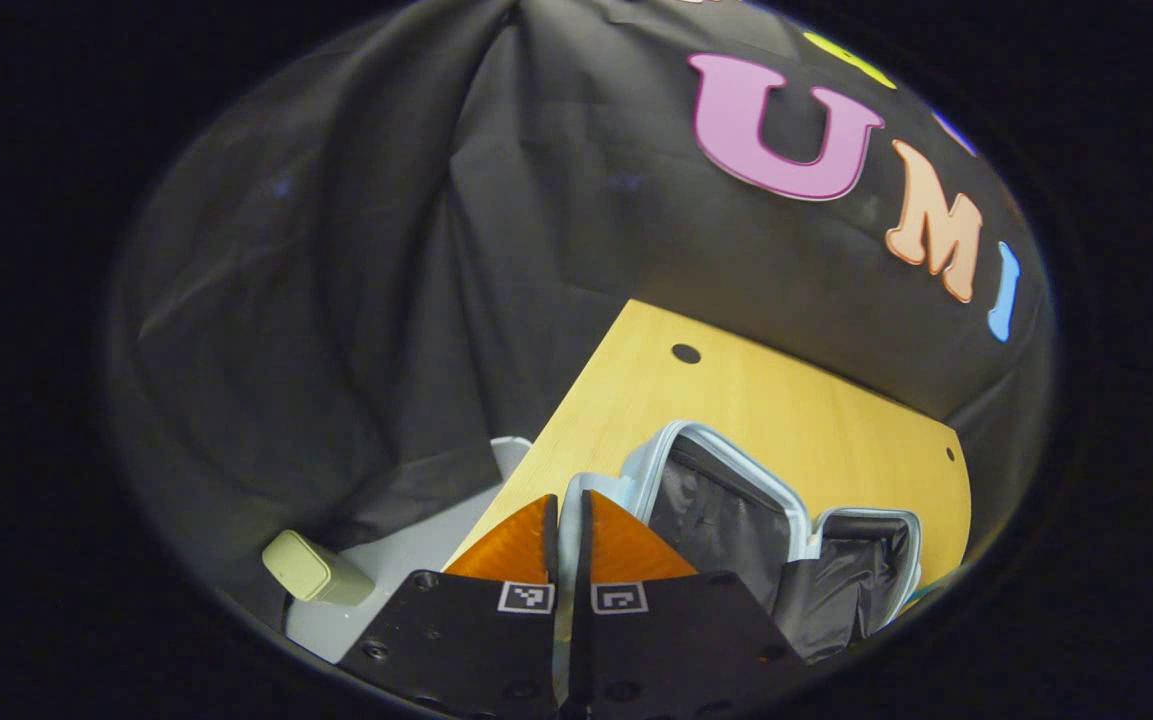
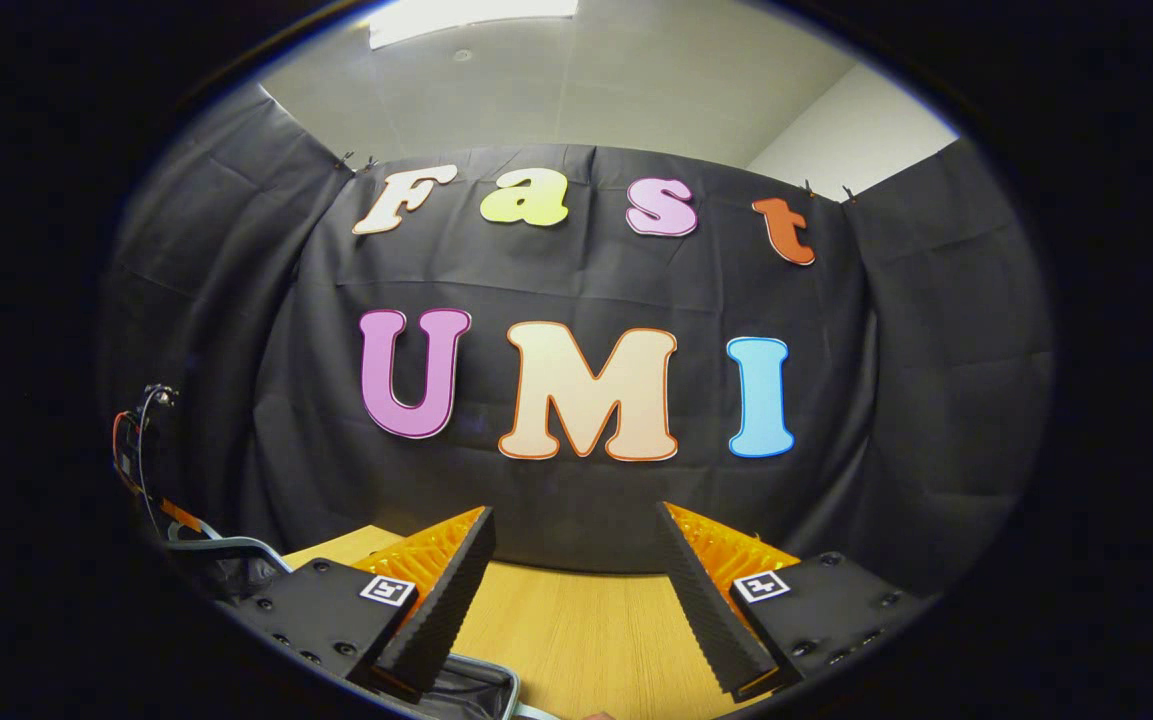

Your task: First open the suitcase, pack the skin care products into it, and then close the suitcase.

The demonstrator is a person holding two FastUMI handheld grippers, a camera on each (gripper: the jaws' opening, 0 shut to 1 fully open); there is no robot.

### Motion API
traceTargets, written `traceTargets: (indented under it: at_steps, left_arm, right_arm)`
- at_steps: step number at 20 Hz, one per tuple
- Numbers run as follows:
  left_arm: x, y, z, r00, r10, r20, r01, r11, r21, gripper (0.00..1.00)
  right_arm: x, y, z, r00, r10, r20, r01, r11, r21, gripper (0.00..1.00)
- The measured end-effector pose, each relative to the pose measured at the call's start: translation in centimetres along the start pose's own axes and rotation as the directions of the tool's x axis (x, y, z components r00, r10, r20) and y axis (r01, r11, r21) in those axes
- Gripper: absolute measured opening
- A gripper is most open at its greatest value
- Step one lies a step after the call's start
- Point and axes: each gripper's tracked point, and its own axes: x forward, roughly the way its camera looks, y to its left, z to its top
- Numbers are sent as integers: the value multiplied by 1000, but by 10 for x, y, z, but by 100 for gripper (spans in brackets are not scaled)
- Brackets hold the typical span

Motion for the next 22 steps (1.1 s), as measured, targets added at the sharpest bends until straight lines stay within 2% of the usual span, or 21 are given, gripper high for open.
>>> traceTargets:
  at_steps: [2,3,4,5,6,8,10,13,15,16,18,22]
  left_arm:
    - [11,12,-11,999,47,-10,-47,999,-27,0]
    - [13,25,-14,995,99,-9,-99,995,-31,3]
    - [11,32,-10,991,133,21,-132,991,-35,15]
    - [11,29,-4,988,139,61,-136,990,-46,16]
    - [6,22,6,986,126,106,-121,991,-55,27]
    - [-13,2,25,972,105,209,-94,994,-58,61]
    - [-34,-25,46,940,92,328,-81,996,-48,95]
    - [-69,-81,62,889,39,456,-39,999,-8,95]
    - [-91,-117,63,866,10,499,-33,999,37,96]
    - [-103,-135,60,861,-11,508,-23,998,61,94]
    - [-127,-174,55,846,-66,529,10,994,109,95]
    - [-145,-270,45,820,-193,539,103,976,194,95]
  right_arm:
    - [-2,-3,0,1000,0,0,0,1000,-7,99]
    - [-3,-5,1,1000,-2,1,2,1000,-10,99]
    - [-4,-8,1,1000,-4,3,4,1000,-11,99]
    - [-6,-11,1,1000,-7,2,7,1000,-10,99]
    - [-7,-15,0,1000,-8,2,8,1000,-7,99]
    - [-11,-26,1,1000,-10,8,10,1000,-5,100]
    - [-15,-43,5,999,-23,23,23,1000,4,100]
    - [-20,-67,6,999,-16,33,16,1000,25,99]
    - [-23,-90,5,999,-20,34,19,999,27,99]
    - [-26,-99,4,999,-17,33,16,999,37,99]
    - [-29,-121,3,999,-18,33,17,998,53,99]
    - [-36,-162,3,999,-22,38,20,997,70,99]
